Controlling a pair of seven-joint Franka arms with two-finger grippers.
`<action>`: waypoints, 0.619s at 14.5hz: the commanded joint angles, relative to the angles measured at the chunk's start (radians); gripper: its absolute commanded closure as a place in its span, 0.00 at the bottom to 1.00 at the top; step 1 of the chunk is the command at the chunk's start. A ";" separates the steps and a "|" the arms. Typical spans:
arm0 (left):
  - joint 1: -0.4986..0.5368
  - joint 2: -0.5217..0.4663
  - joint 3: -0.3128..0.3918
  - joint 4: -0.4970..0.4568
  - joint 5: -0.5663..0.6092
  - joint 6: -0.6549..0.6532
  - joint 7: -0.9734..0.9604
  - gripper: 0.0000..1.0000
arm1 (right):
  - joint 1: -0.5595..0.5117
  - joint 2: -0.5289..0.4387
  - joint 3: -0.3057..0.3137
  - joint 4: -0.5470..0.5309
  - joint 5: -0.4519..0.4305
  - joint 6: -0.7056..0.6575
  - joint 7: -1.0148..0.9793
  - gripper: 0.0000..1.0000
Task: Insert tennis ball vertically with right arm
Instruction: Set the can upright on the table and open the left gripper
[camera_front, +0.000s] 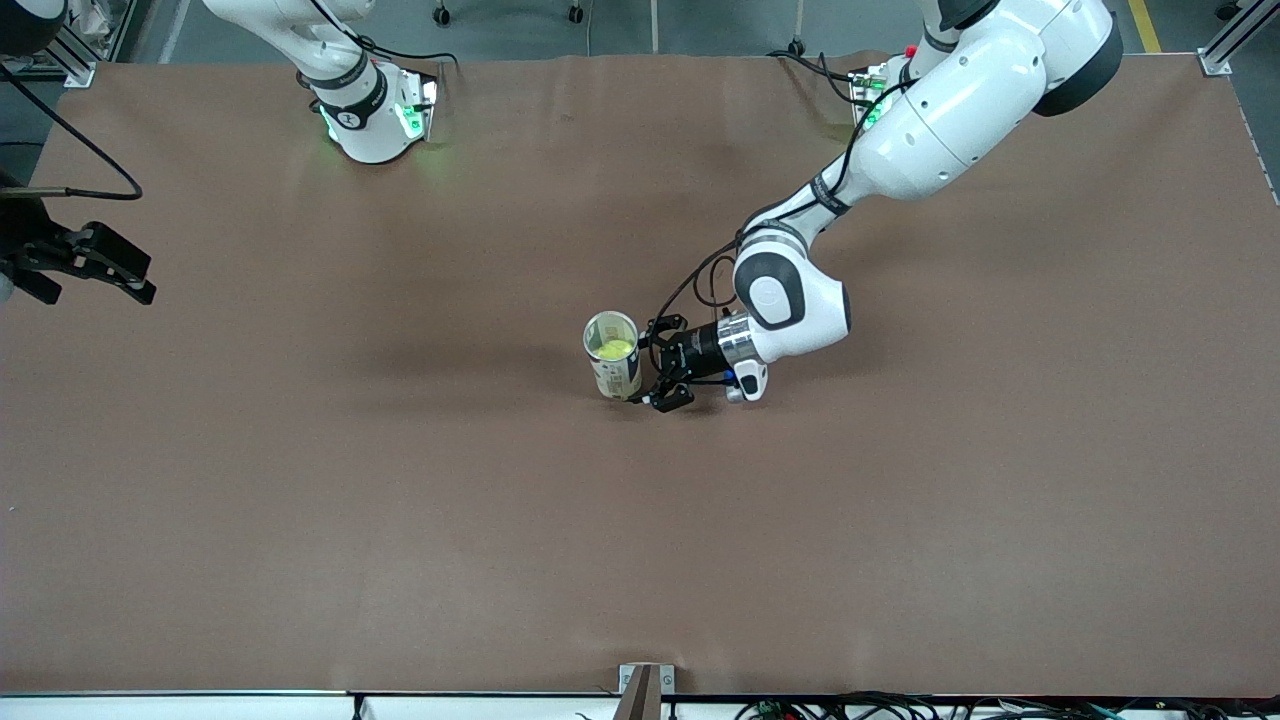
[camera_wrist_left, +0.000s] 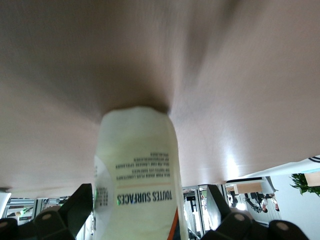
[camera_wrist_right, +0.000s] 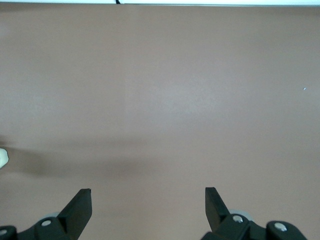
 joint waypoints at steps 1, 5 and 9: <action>0.025 -0.046 -0.010 -0.060 -0.018 0.004 0.027 0.00 | -0.019 0.012 0.016 0.041 -0.013 0.001 -0.004 0.00; 0.036 -0.063 -0.010 -0.081 -0.013 0.001 0.029 0.00 | -0.028 0.012 0.016 0.067 -0.013 0.002 -0.004 0.00; 0.060 -0.133 -0.016 -0.163 0.053 -0.002 0.033 0.00 | -0.030 0.009 0.018 0.075 -0.013 -0.008 -0.004 0.00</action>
